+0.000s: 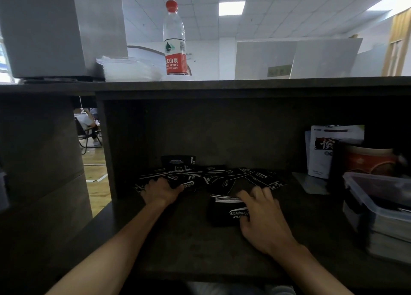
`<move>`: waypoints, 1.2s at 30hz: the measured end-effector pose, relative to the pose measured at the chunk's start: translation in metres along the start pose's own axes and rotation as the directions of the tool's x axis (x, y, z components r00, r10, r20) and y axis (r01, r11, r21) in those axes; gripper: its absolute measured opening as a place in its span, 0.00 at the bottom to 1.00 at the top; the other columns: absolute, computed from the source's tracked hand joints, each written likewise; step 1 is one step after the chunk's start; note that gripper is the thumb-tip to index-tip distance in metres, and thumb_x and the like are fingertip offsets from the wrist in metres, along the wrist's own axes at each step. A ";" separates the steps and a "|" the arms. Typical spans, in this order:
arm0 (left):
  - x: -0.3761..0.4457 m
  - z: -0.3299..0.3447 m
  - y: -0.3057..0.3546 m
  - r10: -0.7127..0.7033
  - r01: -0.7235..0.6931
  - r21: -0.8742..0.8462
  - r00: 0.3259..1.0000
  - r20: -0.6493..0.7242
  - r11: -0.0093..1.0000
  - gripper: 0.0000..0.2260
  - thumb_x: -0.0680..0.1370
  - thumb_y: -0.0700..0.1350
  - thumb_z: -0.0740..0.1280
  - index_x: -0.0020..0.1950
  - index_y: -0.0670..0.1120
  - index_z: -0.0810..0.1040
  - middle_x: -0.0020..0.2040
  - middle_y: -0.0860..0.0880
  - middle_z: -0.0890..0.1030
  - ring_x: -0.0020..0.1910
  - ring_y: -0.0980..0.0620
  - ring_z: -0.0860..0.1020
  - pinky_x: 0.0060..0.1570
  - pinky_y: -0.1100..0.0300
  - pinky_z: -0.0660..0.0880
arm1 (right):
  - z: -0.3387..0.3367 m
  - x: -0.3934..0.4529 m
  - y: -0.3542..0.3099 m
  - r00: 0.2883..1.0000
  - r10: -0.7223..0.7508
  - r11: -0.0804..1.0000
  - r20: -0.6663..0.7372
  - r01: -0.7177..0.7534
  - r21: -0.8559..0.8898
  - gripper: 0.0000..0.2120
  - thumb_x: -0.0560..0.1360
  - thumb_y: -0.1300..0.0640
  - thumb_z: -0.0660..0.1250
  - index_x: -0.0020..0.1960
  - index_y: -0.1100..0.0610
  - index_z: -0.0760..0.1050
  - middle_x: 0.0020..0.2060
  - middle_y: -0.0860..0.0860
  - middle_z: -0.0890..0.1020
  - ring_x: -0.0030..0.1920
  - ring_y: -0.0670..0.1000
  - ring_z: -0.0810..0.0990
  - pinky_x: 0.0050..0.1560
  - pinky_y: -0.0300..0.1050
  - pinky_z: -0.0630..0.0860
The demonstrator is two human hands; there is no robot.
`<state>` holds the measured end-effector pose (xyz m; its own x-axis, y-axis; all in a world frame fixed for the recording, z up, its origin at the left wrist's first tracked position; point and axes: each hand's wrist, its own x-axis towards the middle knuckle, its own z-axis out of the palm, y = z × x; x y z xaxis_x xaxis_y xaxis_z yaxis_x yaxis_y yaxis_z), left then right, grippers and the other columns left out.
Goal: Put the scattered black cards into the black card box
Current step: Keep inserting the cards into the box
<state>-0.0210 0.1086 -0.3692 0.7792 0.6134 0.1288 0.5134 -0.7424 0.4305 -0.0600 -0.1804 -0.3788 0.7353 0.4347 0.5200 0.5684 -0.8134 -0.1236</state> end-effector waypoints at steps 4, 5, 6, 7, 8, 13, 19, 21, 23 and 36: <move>0.006 -0.002 -0.008 -0.006 0.025 -0.485 0.999 0.040 0.874 0.07 0.75 0.49 0.72 0.47 0.46 0.81 0.53 0.44 0.81 0.57 0.44 0.78 0.62 0.51 0.72 | 0.000 0.000 -0.001 1.000 0.006 1.000 -0.012 -0.006 0.004 0.23 0.74 0.50 0.62 0.69 0.42 0.63 0.57 0.45 0.67 0.60 0.47 0.63 0.60 0.46 0.69; 0.002 -0.006 -0.011 0.009 0.018 -0.592 0.999 0.042 0.805 0.04 0.75 0.44 0.72 0.48 0.45 0.81 0.52 0.44 0.82 0.54 0.46 0.79 0.58 0.53 0.73 | -0.001 0.000 -0.001 1.000 0.010 1.000 -0.010 -0.010 0.011 0.24 0.74 0.50 0.62 0.69 0.43 0.63 0.58 0.44 0.67 0.60 0.47 0.63 0.60 0.46 0.69; -0.005 -0.010 -0.012 0.039 -0.007 -0.661 0.999 0.034 0.750 0.03 0.76 0.40 0.71 0.48 0.44 0.81 0.52 0.45 0.81 0.52 0.48 0.79 0.53 0.57 0.74 | -0.001 0.000 -0.001 1.000 0.016 1.000 -0.008 -0.016 0.023 0.24 0.74 0.50 0.62 0.69 0.43 0.63 0.58 0.44 0.67 0.60 0.46 0.63 0.61 0.46 0.69; -0.015 -0.014 -0.011 0.080 -0.040 -0.698 0.996 0.025 0.715 0.03 0.76 0.39 0.71 0.49 0.44 0.81 0.51 0.47 0.81 0.51 0.50 0.79 0.48 0.59 0.73 | -0.002 0.000 -0.001 1.000 0.021 0.999 -0.005 -0.021 0.036 0.24 0.74 0.50 0.62 0.70 0.43 0.63 0.59 0.45 0.67 0.61 0.46 0.63 0.62 0.46 0.69; -0.026 -0.018 -0.009 0.137 -0.078 -0.711 0.990 0.025 0.699 0.03 0.76 0.40 0.71 0.48 0.46 0.81 0.50 0.49 0.81 0.50 0.52 0.78 0.46 0.61 0.72 | -0.002 0.000 -0.001 1.000 0.025 0.998 -0.006 -0.024 0.050 0.25 0.74 0.50 0.63 0.70 0.43 0.62 0.60 0.45 0.66 0.62 0.46 0.63 0.63 0.46 0.68; -0.084 -0.028 0.004 0.563 -0.289 -0.710 0.806 0.182 0.643 0.03 0.76 0.38 0.70 0.48 0.46 0.81 0.46 0.47 0.85 0.49 0.53 0.82 0.51 0.60 0.77 | -0.005 -0.004 -0.004 0.998 0.058 0.988 -0.031 -0.053 0.147 0.32 0.74 0.53 0.67 0.75 0.46 0.58 0.72 0.47 0.55 0.71 0.49 0.59 0.72 0.48 0.64; -0.082 -0.032 0.020 0.702 -0.385 -0.619 0.577 0.418 0.684 0.13 0.75 0.32 0.66 0.59 0.38 0.80 0.56 0.39 0.83 0.57 0.47 0.80 0.57 0.50 0.75 | -0.004 -0.002 -0.001 0.999 0.025 0.994 -0.035 -0.021 0.104 0.20 0.75 0.53 0.62 0.67 0.48 0.67 0.58 0.45 0.69 0.61 0.46 0.63 0.59 0.42 0.72; -0.064 -0.041 0.019 0.640 -0.292 -0.599 0.564 0.521 0.746 0.14 0.75 0.39 0.66 0.59 0.49 0.81 0.56 0.48 0.84 0.56 0.53 0.80 0.50 0.56 0.72 | -0.002 0.000 -0.001 0.999 0.030 0.996 -0.043 -0.026 0.089 0.20 0.75 0.53 0.62 0.67 0.47 0.66 0.57 0.44 0.69 0.60 0.46 0.63 0.57 0.42 0.73; -0.045 -0.038 0.020 0.506 -0.216 -0.568 0.753 0.421 0.794 0.10 0.76 0.44 0.66 0.55 0.49 0.82 0.51 0.50 0.84 0.51 0.53 0.81 0.49 0.54 0.74 | -0.001 0.000 -0.001 0.999 0.026 0.996 -0.042 -0.022 0.081 0.22 0.75 0.53 0.63 0.68 0.46 0.64 0.58 0.45 0.69 0.61 0.46 0.63 0.56 0.42 0.74; -0.007 -0.012 0.014 -0.035 0.080 -0.409 0.993 0.116 0.909 0.15 0.71 0.47 0.76 0.53 0.40 0.81 0.50 0.43 0.83 0.47 0.45 0.81 0.53 0.56 0.77 | -0.001 -0.001 -0.001 0.998 0.017 0.996 -0.054 -0.012 0.093 0.18 0.74 0.55 0.62 0.63 0.48 0.67 0.56 0.47 0.69 0.60 0.49 0.64 0.57 0.47 0.74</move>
<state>-0.0237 0.0967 -0.3530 0.7971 0.6037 0.0092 0.3820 -0.5161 0.7666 -0.0616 -0.1803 -0.3780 0.7238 0.3995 0.5626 0.5914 -0.7792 -0.2076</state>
